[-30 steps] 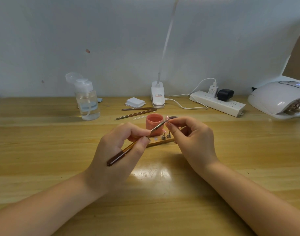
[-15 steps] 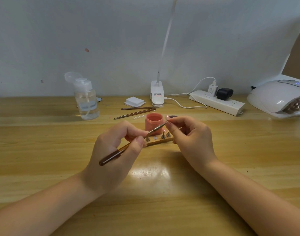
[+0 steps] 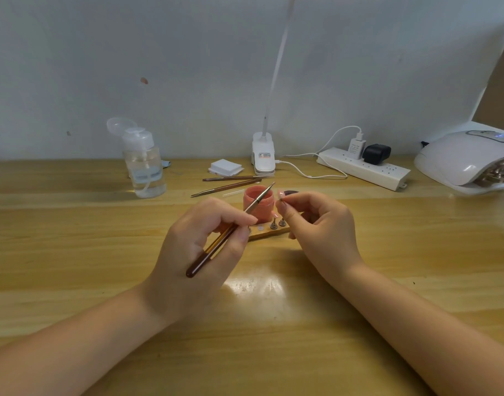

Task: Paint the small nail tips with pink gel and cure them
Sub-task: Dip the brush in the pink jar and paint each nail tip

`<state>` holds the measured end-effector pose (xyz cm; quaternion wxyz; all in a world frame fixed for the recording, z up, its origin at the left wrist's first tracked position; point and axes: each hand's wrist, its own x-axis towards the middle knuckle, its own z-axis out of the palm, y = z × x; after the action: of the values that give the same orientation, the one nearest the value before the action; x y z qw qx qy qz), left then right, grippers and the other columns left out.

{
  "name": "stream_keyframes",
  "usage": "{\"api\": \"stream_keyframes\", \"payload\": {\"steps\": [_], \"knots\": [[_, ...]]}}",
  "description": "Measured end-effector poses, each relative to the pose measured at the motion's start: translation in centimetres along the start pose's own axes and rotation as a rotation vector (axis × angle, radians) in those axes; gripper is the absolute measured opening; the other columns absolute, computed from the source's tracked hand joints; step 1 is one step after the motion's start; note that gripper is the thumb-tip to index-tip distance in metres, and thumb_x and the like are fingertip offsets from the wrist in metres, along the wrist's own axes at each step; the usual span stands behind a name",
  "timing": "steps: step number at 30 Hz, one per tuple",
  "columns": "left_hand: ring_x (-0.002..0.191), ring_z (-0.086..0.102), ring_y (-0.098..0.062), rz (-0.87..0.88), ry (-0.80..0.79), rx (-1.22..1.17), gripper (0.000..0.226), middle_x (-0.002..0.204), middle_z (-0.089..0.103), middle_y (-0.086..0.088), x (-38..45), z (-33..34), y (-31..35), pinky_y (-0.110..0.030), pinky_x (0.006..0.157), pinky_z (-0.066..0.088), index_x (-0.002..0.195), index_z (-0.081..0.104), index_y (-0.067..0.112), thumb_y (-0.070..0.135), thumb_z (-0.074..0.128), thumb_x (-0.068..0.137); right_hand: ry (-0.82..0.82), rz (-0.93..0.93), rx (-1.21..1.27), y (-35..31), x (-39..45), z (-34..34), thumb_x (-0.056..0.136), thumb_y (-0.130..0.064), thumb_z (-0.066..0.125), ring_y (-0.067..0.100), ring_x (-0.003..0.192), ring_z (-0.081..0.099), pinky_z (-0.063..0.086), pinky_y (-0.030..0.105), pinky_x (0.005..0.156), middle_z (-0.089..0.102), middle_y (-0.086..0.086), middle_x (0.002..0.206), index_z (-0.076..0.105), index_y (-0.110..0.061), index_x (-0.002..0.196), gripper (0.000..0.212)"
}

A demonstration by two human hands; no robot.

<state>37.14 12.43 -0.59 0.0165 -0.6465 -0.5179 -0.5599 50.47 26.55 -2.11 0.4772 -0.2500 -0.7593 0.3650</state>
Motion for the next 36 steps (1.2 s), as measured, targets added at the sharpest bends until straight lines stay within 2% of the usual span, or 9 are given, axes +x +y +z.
{"api": "stream_keyframes", "payload": {"steps": [3,7,13,22,26,30,36], "knots": [[0.084,0.062,-0.015,0.036,-0.01,0.034,0.019,0.089,0.064,0.006,-0.05,0.04,0.07,-0.023,0.075,0.046,0.099,0.068,0.011,0.019,0.052,0.091,0.003,-0.002,-0.005,-0.02,-0.09,0.06,0.086,-0.017,0.071,0.02,0.064,0.064,0.055,0.047,0.062,0.071,-0.009,0.078,0.071,-0.024,0.093,0.01],[0.089,0.063,-0.016,0.008,0.025,0.004,0.023,0.094,0.066,0.005,-0.21,0.28,0.28,-0.023,0.079,0.05,0.111,0.059,0.022,0.022,0.053,0.09,0.003,0.001,-0.005,-0.08,-0.08,0.09,0.086,-0.017,0.071,0.019,0.064,0.064,0.055,0.047,0.062,0.071,-0.009,0.079,0.071,-0.026,0.093,0.012],[0.084,0.064,-0.018,-0.006,-0.007,0.016,0.02,0.088,0.066,-0.001,-0.27,0.22,-0.09,-0.036,0.073,0.053,0.101,0.064,0.012,0.023,0.055,0.088,0.006,-0.023,-0.009,-0.29,-0.15,0.06,0.085,-0.016,0.071,0.02,0.063,0.064,0.055,0.047,0.06,0.071,-0.009,0.078,0.068,-0.033,0.09,0.018],[0.081,0.063,-0.023,0.027,0.001,-0.014,0.019,0.084,0.064,-0.007,-0.35,0.21,-0.3,-0.042,0.069,0.051,0.095,0.065,0.004,0.019,0.054,0.088,0.006,-0.023,-0.014,-0.31,-0.05,-0.05,0.086,-0.017,0.07,0.02,0.065,0.064,0.055,0.046,0.061,0.07,-0.009,0.079,0.067,-0.033,0.092,0.018],[0.08,0.062,-0.021,0.028,0.029,-0.028,0.017,0.084,0.064,-0.004,-0.28,0.18,-0.25,-0.037,0.069,0.051,0.095,0.064,0.009,0.02,0.053,0.089,0.004,-0.023,-0.021,-0.16,-0.02,-0.12,0.086,-0.018,0.07,0.019,0.066,0.065,0.056,0.045,0.061,0.071,-0.01,0.08,0.069,-0.029,0.095,0.015],[0.081,0.062,-0.023,0.012,0.007,-0.029,0.018,0.084,0.064,-0.006,-0.36,0.25,-0.37,-0.04,0.069,0.051,0.096,0.064,0.008,0.019,0.053,0.088,0.018,-0.034,-0.024,-0.14,0.0,-0.07,0.086,-0.016,0.071,0.018,0.064,0.064,0.056,0.045,0.061,0.07,-0.01,0.078,0.068,-0.031,0.093,0.017],[0.085,0.063,-0.019,-0.04,0.057,-0.036,0.018,0.089,0.064,0.0,-0.44,0.24,-0.25,-0.029,0.074,0.049,0.1,0.062,0.015,0.025,0.052,0.09,0.023,-0.053,-0.036,-0.08,0.0,-0.07,0.085,-0.016,0.072,0.016,0.062,0.064,0.056,0.041,0.061,0.07,-0.012,0.079,0.068,-0.031,0.094,0.018]]}}
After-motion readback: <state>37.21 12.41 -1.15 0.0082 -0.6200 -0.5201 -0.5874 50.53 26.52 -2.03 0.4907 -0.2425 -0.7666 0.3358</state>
